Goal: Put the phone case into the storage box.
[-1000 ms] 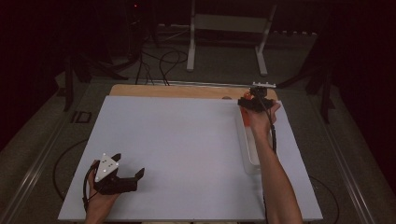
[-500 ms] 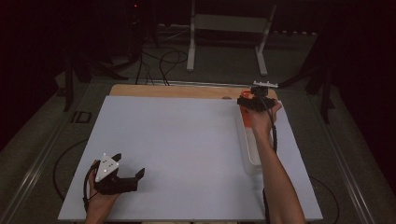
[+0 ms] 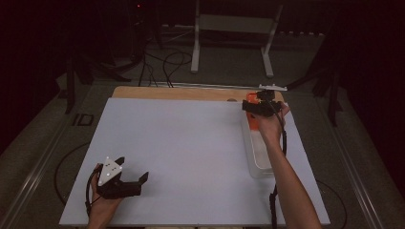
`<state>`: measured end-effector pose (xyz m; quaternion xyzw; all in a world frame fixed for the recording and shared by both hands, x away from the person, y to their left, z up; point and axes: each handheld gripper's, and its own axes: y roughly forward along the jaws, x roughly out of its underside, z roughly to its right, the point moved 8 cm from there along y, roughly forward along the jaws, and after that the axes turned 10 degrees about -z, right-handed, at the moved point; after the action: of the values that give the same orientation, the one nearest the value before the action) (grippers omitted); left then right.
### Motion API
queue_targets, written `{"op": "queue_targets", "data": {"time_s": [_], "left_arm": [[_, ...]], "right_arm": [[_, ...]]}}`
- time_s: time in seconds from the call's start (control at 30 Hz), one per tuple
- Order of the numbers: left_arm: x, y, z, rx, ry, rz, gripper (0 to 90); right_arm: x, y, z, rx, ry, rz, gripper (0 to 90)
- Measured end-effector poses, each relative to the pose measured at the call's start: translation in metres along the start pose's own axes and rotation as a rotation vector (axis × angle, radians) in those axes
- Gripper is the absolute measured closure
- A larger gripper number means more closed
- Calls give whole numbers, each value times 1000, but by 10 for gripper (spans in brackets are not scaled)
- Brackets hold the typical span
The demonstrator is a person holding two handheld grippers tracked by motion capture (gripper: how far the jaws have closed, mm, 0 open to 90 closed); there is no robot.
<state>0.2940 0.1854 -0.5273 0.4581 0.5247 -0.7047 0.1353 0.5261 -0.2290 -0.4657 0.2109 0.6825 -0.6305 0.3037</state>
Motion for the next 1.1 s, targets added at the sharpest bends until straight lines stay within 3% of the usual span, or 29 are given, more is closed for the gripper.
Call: {"op": "queue_targets", "data": {"time_s": [1.1], "left_arm": [[-1, 0, 1, 1, -1, 4, 4]], "right_arm": [[27, -53, -46, -156, -142, 46, 94]]}}
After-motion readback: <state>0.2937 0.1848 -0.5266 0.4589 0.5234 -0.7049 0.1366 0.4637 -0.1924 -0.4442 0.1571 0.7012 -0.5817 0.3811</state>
